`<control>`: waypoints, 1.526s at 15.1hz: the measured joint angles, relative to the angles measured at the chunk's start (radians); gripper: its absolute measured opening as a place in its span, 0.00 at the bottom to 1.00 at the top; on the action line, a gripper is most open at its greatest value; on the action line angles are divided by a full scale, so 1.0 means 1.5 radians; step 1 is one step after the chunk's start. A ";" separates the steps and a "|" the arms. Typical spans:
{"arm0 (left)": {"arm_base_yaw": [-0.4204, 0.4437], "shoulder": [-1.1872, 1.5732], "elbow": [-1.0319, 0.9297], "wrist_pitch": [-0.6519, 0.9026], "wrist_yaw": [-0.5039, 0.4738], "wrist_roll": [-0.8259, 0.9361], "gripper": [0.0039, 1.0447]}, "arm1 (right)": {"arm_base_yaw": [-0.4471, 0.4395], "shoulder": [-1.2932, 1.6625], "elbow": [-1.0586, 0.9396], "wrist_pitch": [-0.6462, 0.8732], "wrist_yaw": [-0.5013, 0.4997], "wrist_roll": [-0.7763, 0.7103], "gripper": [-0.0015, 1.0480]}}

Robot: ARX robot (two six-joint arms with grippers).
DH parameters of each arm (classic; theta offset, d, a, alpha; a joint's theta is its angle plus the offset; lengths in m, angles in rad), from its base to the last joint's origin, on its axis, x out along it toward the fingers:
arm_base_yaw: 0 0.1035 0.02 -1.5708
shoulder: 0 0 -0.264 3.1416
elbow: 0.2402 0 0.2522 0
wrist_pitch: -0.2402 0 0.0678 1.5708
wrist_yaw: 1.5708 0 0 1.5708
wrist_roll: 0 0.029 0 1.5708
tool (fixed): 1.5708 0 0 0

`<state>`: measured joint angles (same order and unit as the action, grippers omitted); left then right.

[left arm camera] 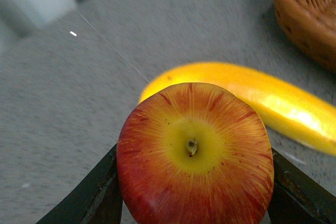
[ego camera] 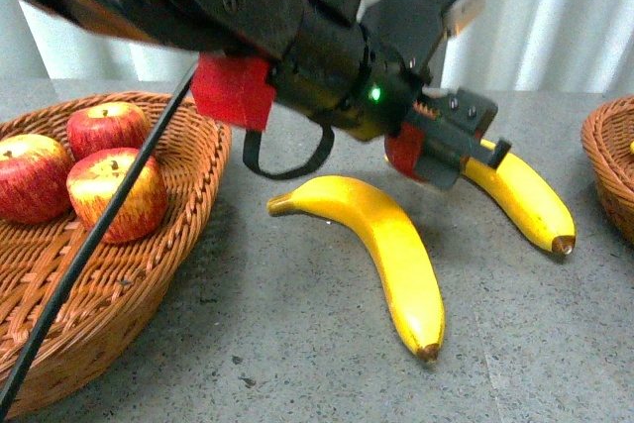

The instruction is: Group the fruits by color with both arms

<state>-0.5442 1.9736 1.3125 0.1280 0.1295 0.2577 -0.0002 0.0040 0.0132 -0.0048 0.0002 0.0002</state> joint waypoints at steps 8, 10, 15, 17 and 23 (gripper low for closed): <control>0.124 -0.380 -0.244 0.031 -0.294 -0.112 0.62 | 0.000 0.000 0.000 0.000 0.000 0.000 0.94; 0.100 -0.449 -0.313 0.007 -0.344 -0.141 0.62 | 0.000 0.000 0.000 0.000 0.000 0.000 0.94; 0.063 -0.584 -0.465 -0.025 -0.463 -0.257 0.62 | 0.000 0.000 0.000 0.000 0.000 0.000 0.94; 0.075 -0.597 -0.525 -0.020 -0.472 -0.277 0.62 | 0.000 0.000 0.000 0.000 0.000 0.000 0.94; 0.058 -0.631 -0.527 -0.011 -0.476 -0.277 0.94 | 0.000 0.000 0.000 0.000 0.000 0.000 0.94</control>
<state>-0.4568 1.0264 0.5220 0.1116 -0.5842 -0.1585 -0.0002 0.0040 0.0132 -0.0048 0.0002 0.0002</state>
